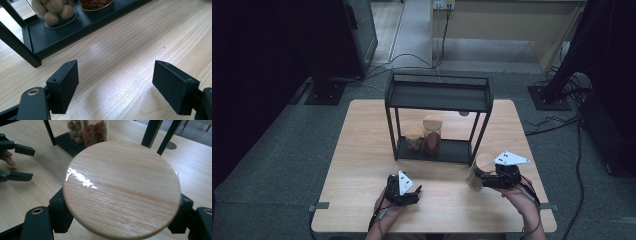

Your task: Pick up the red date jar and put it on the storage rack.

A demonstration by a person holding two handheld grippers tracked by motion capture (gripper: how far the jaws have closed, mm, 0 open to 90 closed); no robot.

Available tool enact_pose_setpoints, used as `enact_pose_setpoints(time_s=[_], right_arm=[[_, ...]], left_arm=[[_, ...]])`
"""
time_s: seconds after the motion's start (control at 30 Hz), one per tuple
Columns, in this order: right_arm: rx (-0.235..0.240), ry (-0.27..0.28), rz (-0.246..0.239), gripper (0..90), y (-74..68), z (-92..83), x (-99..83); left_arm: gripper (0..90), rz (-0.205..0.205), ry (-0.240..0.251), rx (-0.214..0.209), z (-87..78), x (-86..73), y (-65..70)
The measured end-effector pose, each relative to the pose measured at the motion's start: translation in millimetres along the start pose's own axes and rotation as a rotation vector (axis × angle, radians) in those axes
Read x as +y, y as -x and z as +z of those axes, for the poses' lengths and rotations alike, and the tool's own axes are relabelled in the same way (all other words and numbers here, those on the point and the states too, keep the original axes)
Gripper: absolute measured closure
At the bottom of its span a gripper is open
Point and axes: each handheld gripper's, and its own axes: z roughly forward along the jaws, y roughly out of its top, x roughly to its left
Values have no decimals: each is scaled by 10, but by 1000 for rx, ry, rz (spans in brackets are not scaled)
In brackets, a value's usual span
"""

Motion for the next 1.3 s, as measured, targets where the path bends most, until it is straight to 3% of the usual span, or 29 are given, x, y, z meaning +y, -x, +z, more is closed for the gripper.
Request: enact_pose_setpoints(time_s=[1.3], right_arm=[[-1,40,19,247,-98,91,-23]], left_arm=[[210,0,-3,0,2,5,3]])
